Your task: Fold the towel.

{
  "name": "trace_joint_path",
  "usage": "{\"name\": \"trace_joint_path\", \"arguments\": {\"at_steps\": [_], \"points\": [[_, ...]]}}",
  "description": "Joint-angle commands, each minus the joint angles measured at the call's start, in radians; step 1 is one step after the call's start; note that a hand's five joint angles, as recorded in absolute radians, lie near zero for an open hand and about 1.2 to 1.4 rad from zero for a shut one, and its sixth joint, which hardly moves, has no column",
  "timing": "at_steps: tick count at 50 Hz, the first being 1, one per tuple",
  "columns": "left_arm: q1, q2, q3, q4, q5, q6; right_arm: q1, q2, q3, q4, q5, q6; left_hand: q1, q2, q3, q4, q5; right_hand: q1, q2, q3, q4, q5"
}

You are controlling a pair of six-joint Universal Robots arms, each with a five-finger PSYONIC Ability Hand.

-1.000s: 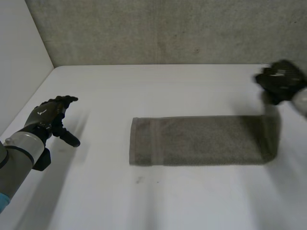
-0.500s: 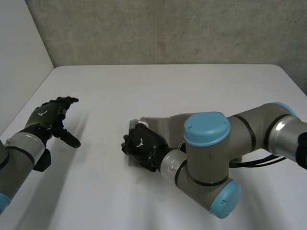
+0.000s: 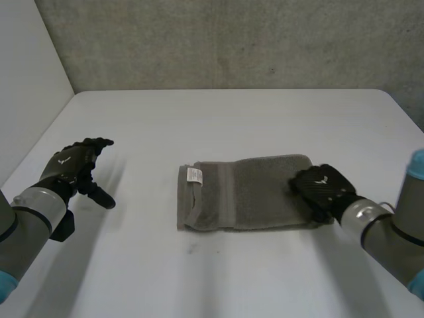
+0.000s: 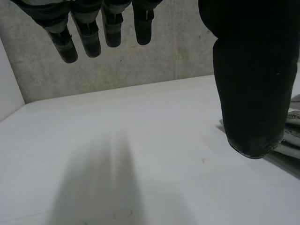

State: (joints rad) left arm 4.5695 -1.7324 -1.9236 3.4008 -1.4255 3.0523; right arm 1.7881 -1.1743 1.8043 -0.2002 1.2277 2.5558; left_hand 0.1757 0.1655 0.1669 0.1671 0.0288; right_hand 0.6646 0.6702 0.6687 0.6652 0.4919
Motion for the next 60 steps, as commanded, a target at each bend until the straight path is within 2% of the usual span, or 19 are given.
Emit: {"name": "trace_joint_path", "arguments": {"at_steps": [1, 6, 7, 19, 24, 27, 29, 30, 32, 34, 39, 44, 45, 46, 47, 48, 53, 56, 60], "points": [[-0.001, -0.003, 0.0, 0.0, -0.001, 0.0, -0.096, -0.013, 0.081, -0.073, -0.007, -0.106, -0.001, 0.009, 0.008, 0.007, -0.029, 0.291, 0.286, 0.287, 0.291, 0.29], [-0.009, -0.003, 0.0, 0.0, -0.003, -0.001, -0.105, 0.005, 0.078, -0.074, -0.01, -0.111, -0.001, 0.009, 0.008, 0.007, -0.029, 0.557, 0.551, 0.552, 0.556, 0.555], [-0.009, 0.0, 0.0, 0.0, -0.001, -0.001, -0.104, 0.008, 0.076, -0.076, -0.016, -0.105, -0.001, 0.009, 0.008, 0.007, -0.029, 0.719, 0.714, 0.715, 0.719, 0.717], [-0.009, 0.005, -0.002, 0.0, -0.001, -0.001, -0.079, -0.005, 0.012, -0.087, -0.037, -0.103, -0.001, 0.009, 0.008, 0.007, -0.029, 0.732, 0.726, 0.728, 0.731, 0.73], [-0.011, 0.01, 0.011, -0.002, 0.0, -0.003, 0.13, -0.036, -0.172, -0.073, -0.043, -0.109, -0.001, 0.009, 0.008, 0.007, -0.029, 0.732, 0.726, 0.728, 0.731, 0.73], [-0.02, 0.028, 0.025, -0.002, 0.0, -0.003, 0.191, -0.019, -0.22, -0.068, -0.047, -0.111, -0.001, 0.009, 0.008, 0.007, -0.029, 0.732, 0.726, 0.728, 0.731, 0.73], [-0.03, 0.048, 0.052, -0.003, -0.001, -0.012, 0.317, 0.053, -0.314, -0.047, -0.053, -0.114, -0.001, 0.009, 0.008, 0.007, -0.029, 0.732, 0.726, 0.728, 0.731, 0.73], [-0.03, 0.048, 0.052, -0.003, -0.001, -0.012, 0.318, 0.053, -0.315, -0.047, -0.053, -0.114, -0.001, 0.009, 0.008, 0.007, -0.029, 0.732, 0.726, 0.728, 0.731, 0.73], [-0.037, 0.054, 0.067, -0.003, -0.004, -0.013, 0.452, 0.158, -0.414, 0.014, -0.054, -0.141, 0.0, 0.01, 0.008, 0.008, -0.028, 0.732, 0.726, 0.728, 0.731, 0.73], [-0.055, 0.066, 0.103, -0.006, -0.009, -0.015, 0.508, 0.212, -0.459, 0.062, -0.053, -0.167, 0.008, 0.019, 0.017, 0.017, -0.019, 0.732, 0.726, 0.728, 0.731, 0.73], [-0.101, 0.06, 0.162, -0.012, -0.013, -0.013, 0.567, 0.321, -0.563, 0.214, -0.033, -0.258, 0.011, 0.022, 0.02, 0.02, -0.016, 0.732, 0.726, 0.728, 0.731, 0.73], [-0.15, 0.037, 0.247, -0.064, -0.044, -0.013, 0.562, 0.28, -0.574, 0.243, -0.042, -0.189, 0.008, 0.019, 0.017, 0.017, -0.019, 0.732, 0.726, 0.728, 0.731, 0.73], [-0.17, 0.019, 0.28, -0.089, -0.062, -0.013, 0.55, 0.247, -0.562, 0.216, -0.04, -0.105, 0.008, 0.019, 0.017, 0.017, -0.019, 0.433, 0.428, 0.429, 0.433, 0.431], [-0.17, 0.019, 0.281, -0.089, -0.062, -0.013, 0.521, 0.205, -0.542, 0.188, -0.036, -0.004, 0.008, 0.019, 0.017, 0.017, -0.019, -0.093, -0.098, -0.097, -0.093, -0.095], [-0.194, -0.008, 0.326, -0.119, -0.079, -0.015, 0.521, 0.205, -0.542, 0.188, -0.036, -0.003, 0.0, 0.01, 0.009, 0.008, -0.028, -0.098, -0.104, -0.102, -0.099, -0.1], [-0.195, -0.009, 0.327, -0.12, -0.079, -0.015, 0.473, 0.156, -0.51, 0.165, -0.03, 0.111, 0.0, 0.01, 0.008, 0.008, -0.028, -0.49, -0.496, -0.494, -0.491, -0.492], [-0.309, -0.127, 0.495, -0.204, -0.156, -0.035, 0.32, 0.006, -0.401, 0.143, 0.001, 0.418, -0.001, 0.009, 0.008, 0.007, -0.029, -0.49, -0.496, -0.494, -0.491, -0.492], [-0.355, -0.189, 0.558, -0.218, -0.18, -0.078, 0.239, -0.031, -0.352, 0.145, 0.019, 0.503, -0.001, 0.009, 0.008, 0.007, -0.029, -0.49, -0.496, -0.494, -0.491, -0.492], [-0.397, -0.262, 0.607, -0.241, -0.205, -0.115, 0.185, -0.038, -0.338, 0.154, 0.026, 0.508, -0.001, 0.009, 0.008, 0.007, -0.029, -0.49, -0.496, -0.494, -0.491, -0.492]]}}
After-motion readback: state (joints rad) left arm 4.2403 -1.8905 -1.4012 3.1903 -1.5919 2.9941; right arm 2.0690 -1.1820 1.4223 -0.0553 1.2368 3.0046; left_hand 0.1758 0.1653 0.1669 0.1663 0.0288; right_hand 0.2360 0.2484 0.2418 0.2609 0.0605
